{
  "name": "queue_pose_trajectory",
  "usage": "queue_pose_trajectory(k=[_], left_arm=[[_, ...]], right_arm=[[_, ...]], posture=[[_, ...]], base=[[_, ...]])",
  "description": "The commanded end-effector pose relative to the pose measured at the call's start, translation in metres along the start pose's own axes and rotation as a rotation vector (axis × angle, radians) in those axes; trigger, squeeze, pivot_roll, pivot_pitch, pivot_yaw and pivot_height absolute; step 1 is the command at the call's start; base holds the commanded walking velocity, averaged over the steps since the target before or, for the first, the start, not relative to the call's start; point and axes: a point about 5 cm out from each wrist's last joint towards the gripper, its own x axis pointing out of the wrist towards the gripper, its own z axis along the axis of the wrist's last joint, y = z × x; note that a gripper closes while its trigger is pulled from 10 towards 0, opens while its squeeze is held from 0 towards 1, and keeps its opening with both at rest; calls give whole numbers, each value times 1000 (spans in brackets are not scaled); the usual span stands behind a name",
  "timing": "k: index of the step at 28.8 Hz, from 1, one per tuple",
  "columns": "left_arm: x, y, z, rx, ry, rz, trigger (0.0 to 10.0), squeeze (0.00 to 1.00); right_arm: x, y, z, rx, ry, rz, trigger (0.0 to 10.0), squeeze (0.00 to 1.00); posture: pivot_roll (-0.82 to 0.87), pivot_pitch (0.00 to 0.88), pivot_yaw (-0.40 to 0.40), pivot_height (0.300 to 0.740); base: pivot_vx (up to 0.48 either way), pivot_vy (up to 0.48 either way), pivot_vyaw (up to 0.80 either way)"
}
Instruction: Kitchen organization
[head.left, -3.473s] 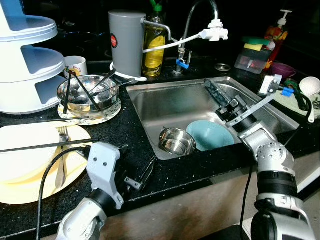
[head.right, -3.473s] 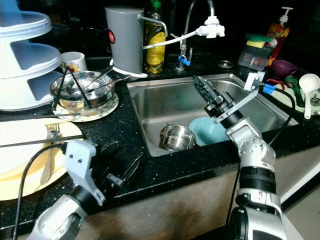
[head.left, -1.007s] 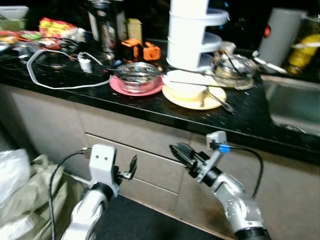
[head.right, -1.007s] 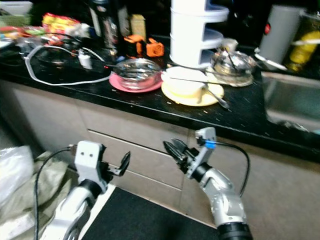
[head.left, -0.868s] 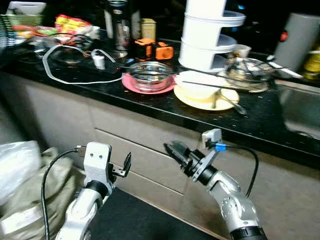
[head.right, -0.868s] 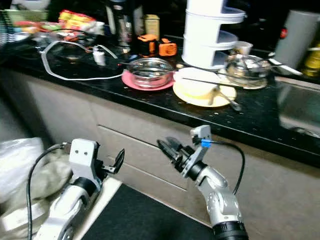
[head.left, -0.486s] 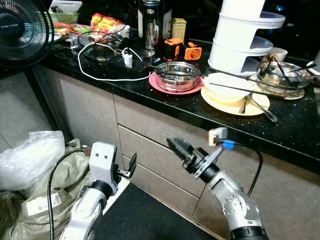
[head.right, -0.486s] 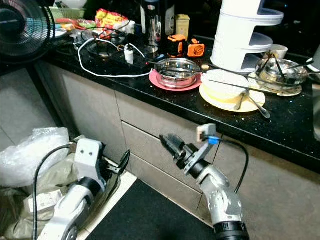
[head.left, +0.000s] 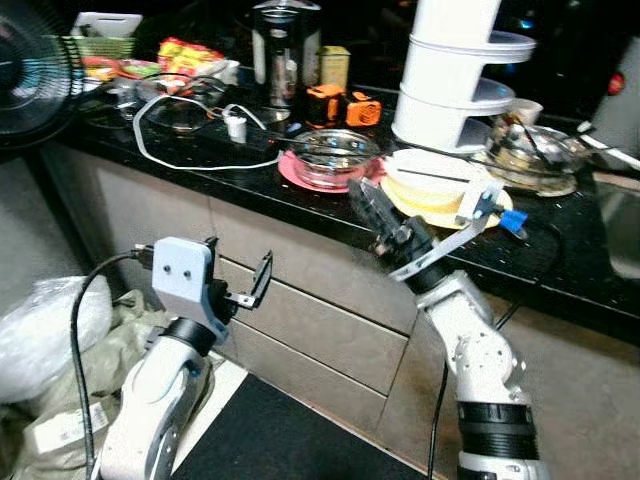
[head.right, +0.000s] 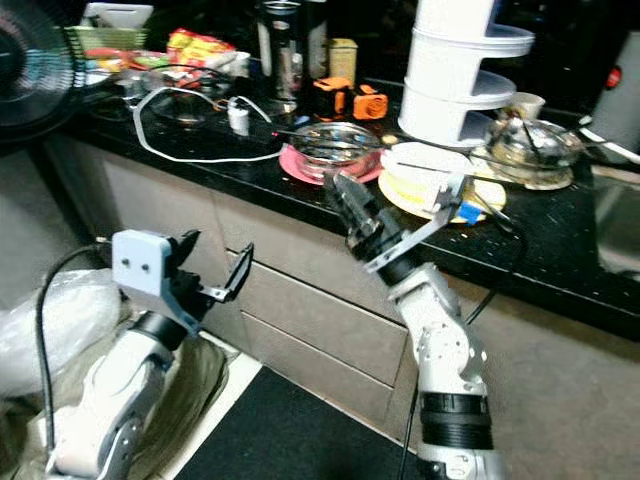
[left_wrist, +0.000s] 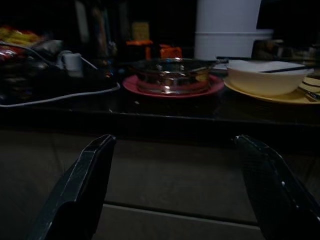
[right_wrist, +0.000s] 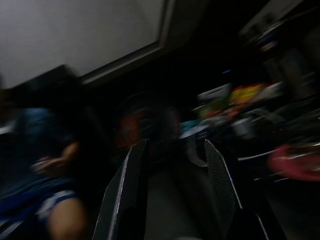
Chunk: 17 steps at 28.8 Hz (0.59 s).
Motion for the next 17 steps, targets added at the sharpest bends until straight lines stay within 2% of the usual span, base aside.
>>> queue_pose_trajectory(k=[1,2,3,5,8,12,17], left_arm=[[0,5,2,20,3,3,10000,0],[0,5,2,20,3,3,10000,0],[-1,4,1,17,5,3,10000,0],[-3,0,1,1,14,-10,10000,0],[-4,-8,0,-14,20,-29,10000,0],[-3,-12,0,-25,20,-42,10000,0],[-2,-17,2,-36,14,-64,10000,0]], right_arm=[[7,-1,9,-75,4,-19,10000,0],[7,-1,9,-75,4,-19,10000,0],[9,-1,10,-141,31,-25,10000,0],[15,2,18,-203,51,-25,10000,0],[21,10,30,-178,10,3,10000,0],[23,13,35,-152,-11,28,10000,0],[25,17,50,-104,-92,68,10000,0]], posture=[[37,0,-37,740],[37,0,-37,740],[35,0,-37,740],[35,0,-37,740],[35,0,-35,740],[34,0,-34,740],[37,0,-36,740]], base=[[420,0,0],[420,0,0],[435,0,0],[437,0,0],[446,0,0],[454,0,-800],[454,0,-800]])
